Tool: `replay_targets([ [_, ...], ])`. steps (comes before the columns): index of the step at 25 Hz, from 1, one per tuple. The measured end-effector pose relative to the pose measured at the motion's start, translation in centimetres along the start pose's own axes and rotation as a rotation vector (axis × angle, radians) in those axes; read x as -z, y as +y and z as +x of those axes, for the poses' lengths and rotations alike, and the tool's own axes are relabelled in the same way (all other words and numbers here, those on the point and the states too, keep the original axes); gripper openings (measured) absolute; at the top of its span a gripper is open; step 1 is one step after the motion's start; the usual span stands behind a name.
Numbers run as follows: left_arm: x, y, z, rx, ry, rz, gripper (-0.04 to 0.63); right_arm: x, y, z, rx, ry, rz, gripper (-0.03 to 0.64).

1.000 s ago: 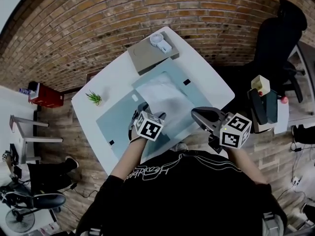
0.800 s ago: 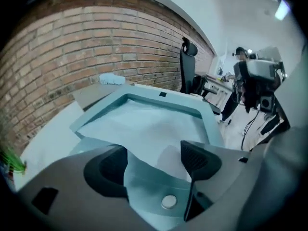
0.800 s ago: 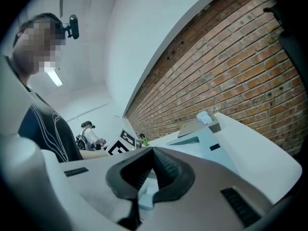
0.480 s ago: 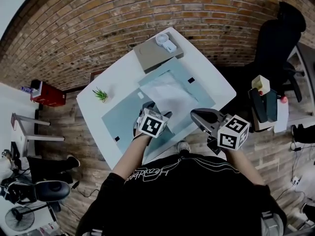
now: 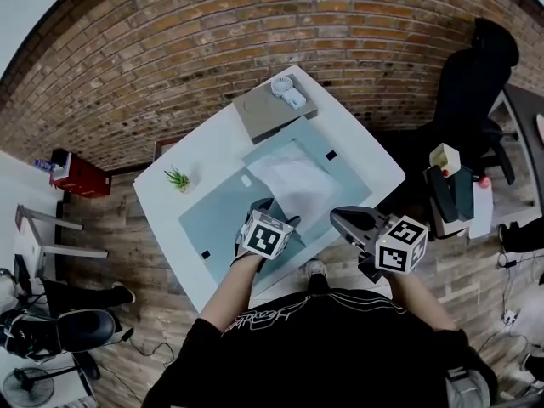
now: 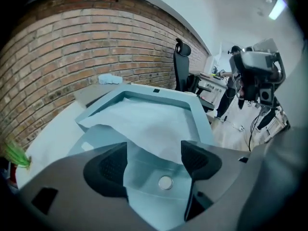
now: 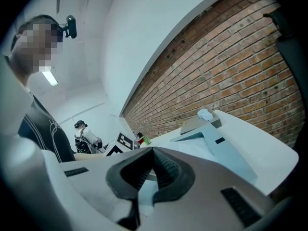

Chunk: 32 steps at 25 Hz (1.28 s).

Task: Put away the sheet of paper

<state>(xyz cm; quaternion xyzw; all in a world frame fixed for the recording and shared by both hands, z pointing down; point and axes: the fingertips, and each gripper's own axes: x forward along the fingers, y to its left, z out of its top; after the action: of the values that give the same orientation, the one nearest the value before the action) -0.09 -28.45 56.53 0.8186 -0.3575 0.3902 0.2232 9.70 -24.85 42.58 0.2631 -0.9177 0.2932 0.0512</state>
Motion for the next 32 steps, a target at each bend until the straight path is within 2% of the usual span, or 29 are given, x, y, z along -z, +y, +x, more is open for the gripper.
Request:
replay_targets([
  [3,-0.1,0.1,-1.7,-0.022,-0.040,-0.019,0.351,-0.3,0.5,0.1,0.006,-0.002,-0.016,0.000],
  [7,-0.9,-1.6,-5.1,0.025,-0.158,-0.032,0.346,-0.5,2.5,0.1,-0.003,-0.009,-0.052,0.000],
  [8,-1.1,-2.0,-6.3,0.028,-0.190,-0.024,0.313,-0.4,3.2,0.1,-0.008,-0.012,-0.059,0.000],
  [10,-1.5,-2.8,-9.0,0.028,-0.263,-0.009,0.182,0.0,4.5,0.0,-0.012,-0.013,-0.071,0.000],
  [15,-1.6,-5.1,-15.6,0.091,-0.456,-0.034,0.057,1.3,7.7,-0.2,-0.022,-0.030,-0.125,0.000],
  [19,-1.6,-7.6,-20.8,0.183,-0.573,-0.046,0.038,2.0,10.3,-0.5,-0.044,-0.052,-0.132,0.000],
  [23,-1.4,-8.9,-25.0,0.224,-0.650,-0.074,0.037,1.4,13.3,-1.1,-0.083,-0.082,-0.176,0.000],
  [26,-1.0,-9.2,-26.4,0.231,-0.676,-0.096,0.037,0.9,14.4,-1.5,-0.087,-0.093,-0.199,0.000],
  [32,-0.1,-10.3,-27.3,0.229,-0.679,-0.093,0.037,1.2,16.4,-1.9,-0.098,-0.076,-0.231,0.000],
])
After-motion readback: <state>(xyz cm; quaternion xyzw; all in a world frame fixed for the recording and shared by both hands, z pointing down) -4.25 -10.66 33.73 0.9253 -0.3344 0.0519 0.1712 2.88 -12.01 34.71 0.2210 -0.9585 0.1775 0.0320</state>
